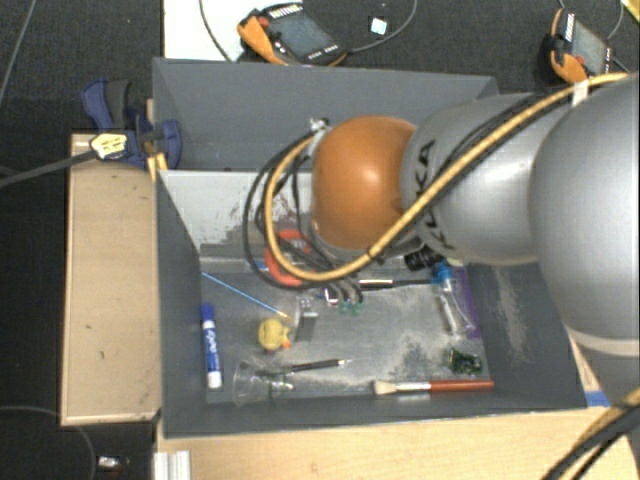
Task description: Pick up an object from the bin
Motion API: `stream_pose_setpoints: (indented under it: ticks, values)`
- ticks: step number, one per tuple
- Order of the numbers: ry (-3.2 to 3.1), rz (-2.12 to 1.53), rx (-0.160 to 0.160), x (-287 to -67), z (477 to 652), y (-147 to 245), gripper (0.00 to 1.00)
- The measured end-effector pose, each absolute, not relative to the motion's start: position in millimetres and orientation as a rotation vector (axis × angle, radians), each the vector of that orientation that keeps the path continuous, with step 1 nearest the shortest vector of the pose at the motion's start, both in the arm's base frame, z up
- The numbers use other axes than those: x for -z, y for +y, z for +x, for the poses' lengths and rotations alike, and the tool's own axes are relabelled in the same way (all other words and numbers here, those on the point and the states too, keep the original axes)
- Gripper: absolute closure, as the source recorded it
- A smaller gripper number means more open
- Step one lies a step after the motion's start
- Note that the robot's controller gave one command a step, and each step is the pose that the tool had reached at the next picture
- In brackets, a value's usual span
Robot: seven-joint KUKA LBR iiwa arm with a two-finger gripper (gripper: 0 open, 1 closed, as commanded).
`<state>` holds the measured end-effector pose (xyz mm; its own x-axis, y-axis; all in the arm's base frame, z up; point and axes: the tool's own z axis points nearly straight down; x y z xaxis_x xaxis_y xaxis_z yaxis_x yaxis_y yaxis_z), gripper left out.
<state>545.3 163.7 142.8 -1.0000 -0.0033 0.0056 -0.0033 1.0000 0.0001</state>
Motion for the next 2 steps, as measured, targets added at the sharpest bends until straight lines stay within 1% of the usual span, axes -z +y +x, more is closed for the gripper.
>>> stream_pose_setpoints:
  ticks: [1, 2]
  values:
    - [-3.144, -0.006, 0.002, -147.4, 547.1, 162.7, 0.00]
    - [-3.139, -0.132, 0.003, -70.2, 504.0, 148.2, 0.00]
